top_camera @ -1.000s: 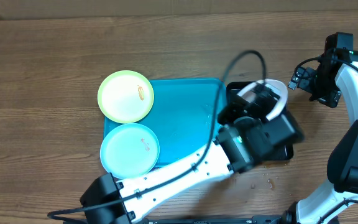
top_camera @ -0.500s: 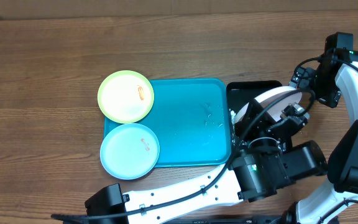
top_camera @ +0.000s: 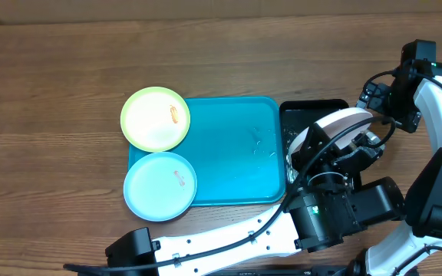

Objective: Clean dirty plates on tray and stack at the side
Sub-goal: 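Lift white plate with left gripper and tilt it over black tray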

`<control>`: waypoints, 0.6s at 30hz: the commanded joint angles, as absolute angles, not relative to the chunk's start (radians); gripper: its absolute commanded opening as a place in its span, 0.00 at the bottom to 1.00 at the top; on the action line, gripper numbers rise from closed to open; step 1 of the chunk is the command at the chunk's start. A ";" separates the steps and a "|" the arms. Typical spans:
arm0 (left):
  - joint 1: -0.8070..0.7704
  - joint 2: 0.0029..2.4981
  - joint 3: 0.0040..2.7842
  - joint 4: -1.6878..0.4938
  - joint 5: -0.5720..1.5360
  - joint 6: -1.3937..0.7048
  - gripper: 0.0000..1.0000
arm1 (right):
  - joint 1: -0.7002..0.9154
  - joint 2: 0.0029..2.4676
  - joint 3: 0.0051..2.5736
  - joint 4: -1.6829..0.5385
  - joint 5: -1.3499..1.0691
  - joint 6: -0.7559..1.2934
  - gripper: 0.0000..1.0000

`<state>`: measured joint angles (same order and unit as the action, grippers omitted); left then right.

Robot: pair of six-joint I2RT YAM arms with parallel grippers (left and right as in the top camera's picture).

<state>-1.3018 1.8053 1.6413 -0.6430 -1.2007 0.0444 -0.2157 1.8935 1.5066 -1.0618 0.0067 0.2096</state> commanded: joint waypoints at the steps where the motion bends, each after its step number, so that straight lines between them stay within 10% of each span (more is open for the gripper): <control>1: -1.281 1.819 1.668 -0.650 -1.173 -0.075 0.04 | -0.220 1.878 1.523 -1.055 0.006 0.217 1.00; 18: -0.768 1.819 1.668 -0.859 0.045 -0.596 0.04 | -0.220 1.878 1.523 -1.055 0.006 0.217 1.00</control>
